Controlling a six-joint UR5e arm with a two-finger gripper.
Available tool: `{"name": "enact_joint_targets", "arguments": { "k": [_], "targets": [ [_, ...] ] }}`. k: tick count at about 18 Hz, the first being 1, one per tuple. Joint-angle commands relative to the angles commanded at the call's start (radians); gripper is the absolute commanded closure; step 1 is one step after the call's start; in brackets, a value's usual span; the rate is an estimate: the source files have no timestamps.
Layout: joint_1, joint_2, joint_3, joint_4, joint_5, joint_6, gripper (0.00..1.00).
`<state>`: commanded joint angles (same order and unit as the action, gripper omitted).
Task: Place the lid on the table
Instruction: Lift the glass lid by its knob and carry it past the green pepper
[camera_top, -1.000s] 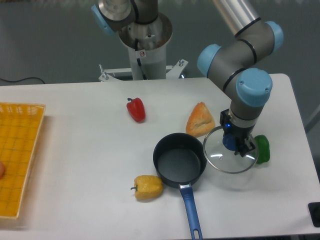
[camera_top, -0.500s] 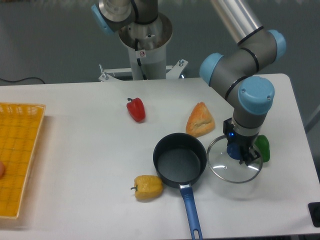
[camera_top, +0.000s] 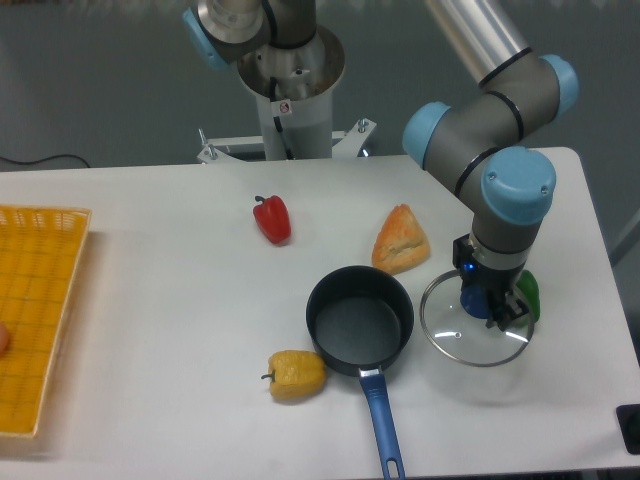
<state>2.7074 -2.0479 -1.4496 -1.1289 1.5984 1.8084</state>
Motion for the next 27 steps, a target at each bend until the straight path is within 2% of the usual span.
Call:
{"name": "enact_joint_targets", "arguments": {
  "k": [5, 14, 27],
  "targets": [
    [0.04, 0.031, -0.015, -0.043, 0.002, 0.077, 0.39],
    [0.146, 0.089, -0.117, -0.032, -0.008, 0.265, 0.38],
    [0.252, 0.094, -0.144, -0.029, -0.009, 0.472, 0.38]
  ]
}}
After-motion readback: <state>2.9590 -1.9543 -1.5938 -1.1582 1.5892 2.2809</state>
